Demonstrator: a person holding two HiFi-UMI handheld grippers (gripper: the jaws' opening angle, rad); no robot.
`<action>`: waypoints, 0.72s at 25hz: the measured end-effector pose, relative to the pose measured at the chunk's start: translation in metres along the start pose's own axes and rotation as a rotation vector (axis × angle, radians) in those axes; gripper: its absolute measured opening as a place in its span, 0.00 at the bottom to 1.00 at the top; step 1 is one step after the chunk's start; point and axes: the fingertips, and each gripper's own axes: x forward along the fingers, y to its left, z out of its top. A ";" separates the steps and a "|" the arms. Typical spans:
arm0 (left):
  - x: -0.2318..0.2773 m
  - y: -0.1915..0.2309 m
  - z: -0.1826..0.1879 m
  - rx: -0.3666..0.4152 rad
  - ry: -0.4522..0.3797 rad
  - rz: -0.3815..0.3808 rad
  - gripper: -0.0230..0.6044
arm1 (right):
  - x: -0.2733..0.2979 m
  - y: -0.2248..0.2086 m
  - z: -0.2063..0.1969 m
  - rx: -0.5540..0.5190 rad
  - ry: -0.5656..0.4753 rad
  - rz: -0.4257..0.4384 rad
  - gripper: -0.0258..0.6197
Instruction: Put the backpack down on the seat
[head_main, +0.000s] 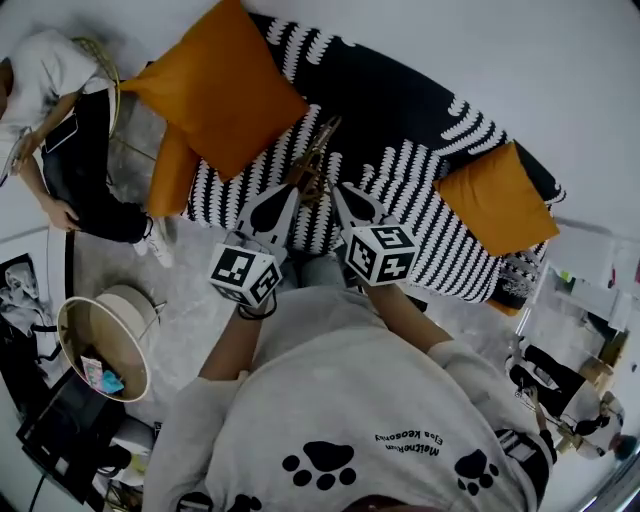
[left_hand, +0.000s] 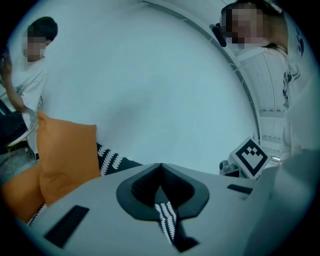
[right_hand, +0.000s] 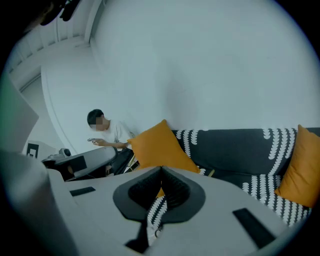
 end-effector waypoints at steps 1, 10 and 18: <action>-0.002 -0.002 0.003 0.003 -0.004 0.002 0.07 | -0.005 0.002 0.004 -0.006 -0.011 0.006 0.09; -0.019 -0.039 0.037 0.052 -0.061 -0.019 0.07 | -0.050 0.039 0.049 -0.099 -0.137 0.085 0.09; -0.036 -0.051 0.067 0.089 -0.123 -0.021 0.07 | -0.070 0.064 0.076 -0.163 -0.241 0.110 0.09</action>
